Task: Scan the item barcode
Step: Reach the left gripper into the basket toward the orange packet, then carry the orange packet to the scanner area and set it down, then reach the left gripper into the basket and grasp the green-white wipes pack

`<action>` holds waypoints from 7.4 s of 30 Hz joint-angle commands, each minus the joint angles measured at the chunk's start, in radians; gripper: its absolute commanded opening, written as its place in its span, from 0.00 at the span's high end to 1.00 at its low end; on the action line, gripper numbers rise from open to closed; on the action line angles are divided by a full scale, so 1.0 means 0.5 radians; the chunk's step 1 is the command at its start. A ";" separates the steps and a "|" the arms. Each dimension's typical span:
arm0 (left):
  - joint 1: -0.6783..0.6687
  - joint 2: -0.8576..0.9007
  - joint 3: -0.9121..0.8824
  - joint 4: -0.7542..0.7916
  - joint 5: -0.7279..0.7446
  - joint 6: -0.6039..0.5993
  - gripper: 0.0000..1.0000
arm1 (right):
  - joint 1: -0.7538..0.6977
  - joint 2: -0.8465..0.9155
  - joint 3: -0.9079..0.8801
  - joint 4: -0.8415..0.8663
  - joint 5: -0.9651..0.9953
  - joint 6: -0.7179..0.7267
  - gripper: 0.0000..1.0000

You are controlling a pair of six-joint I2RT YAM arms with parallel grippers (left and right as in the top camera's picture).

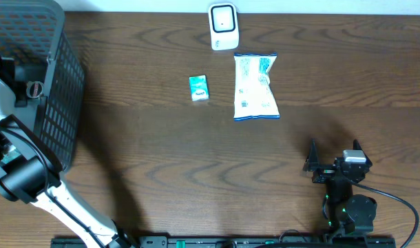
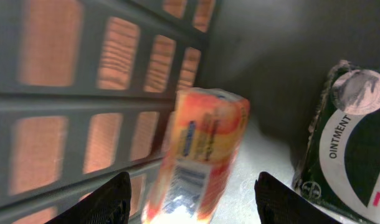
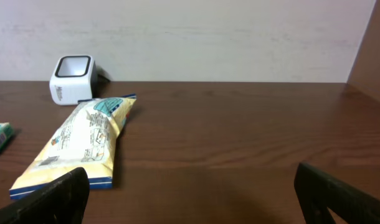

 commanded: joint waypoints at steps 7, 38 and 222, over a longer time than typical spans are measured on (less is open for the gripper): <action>0.003 0.038 -0.002 -0.009 0.276 0.054 0.41 | -0.005 -0.012 -0.005 -0.006 0.003 -0.014 0.01; 0.111 0.139 -0.002 -0.052 0.472 -0.017 0.50 | -0.005 -0.013 -0.005 -0.006 0.003 -0.014 0.01; 0.120 -0.047 -0.102 -1.138 -0.168 -1.837 0.21 | -0.005 -0.012 -0.005 -0.006 0.003 -0.014 0.01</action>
